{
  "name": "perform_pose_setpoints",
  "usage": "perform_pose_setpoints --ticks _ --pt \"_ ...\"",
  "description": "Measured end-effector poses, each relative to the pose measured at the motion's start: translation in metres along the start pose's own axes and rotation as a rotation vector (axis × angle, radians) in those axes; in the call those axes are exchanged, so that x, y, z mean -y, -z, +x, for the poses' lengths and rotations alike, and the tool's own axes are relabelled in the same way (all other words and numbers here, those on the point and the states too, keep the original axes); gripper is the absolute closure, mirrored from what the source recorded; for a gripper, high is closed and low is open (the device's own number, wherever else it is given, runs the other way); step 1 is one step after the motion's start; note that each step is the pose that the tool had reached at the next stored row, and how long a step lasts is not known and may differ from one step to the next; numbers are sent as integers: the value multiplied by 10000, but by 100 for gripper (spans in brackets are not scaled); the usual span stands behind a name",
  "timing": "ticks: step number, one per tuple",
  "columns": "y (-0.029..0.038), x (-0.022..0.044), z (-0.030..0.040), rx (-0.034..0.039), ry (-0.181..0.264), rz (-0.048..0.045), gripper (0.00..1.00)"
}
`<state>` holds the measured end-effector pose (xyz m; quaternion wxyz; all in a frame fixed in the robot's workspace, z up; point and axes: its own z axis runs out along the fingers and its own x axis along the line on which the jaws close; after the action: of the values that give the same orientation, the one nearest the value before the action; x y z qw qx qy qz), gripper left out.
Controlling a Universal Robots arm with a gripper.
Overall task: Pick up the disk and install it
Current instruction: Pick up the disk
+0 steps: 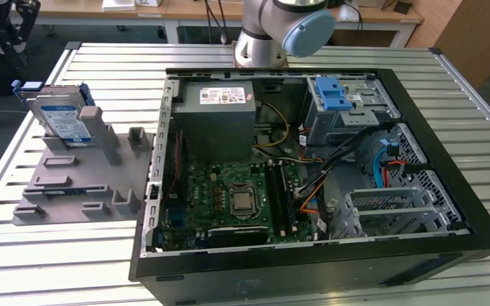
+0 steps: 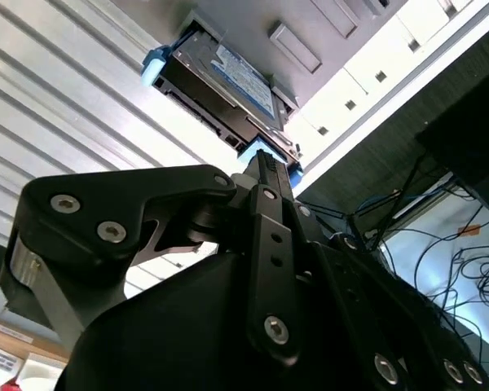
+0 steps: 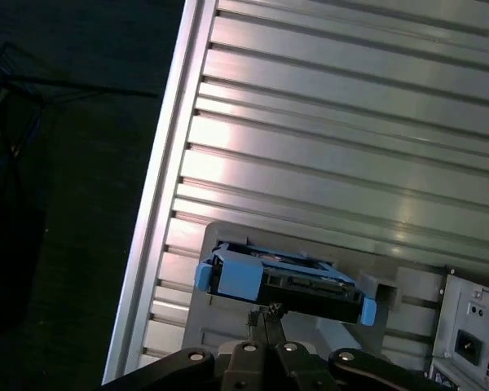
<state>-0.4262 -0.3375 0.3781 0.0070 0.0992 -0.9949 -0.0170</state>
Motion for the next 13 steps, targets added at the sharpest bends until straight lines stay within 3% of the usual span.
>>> perform_pose_setpoints --ticks 13 --pt "0 0 1 -44 1240 13 89"
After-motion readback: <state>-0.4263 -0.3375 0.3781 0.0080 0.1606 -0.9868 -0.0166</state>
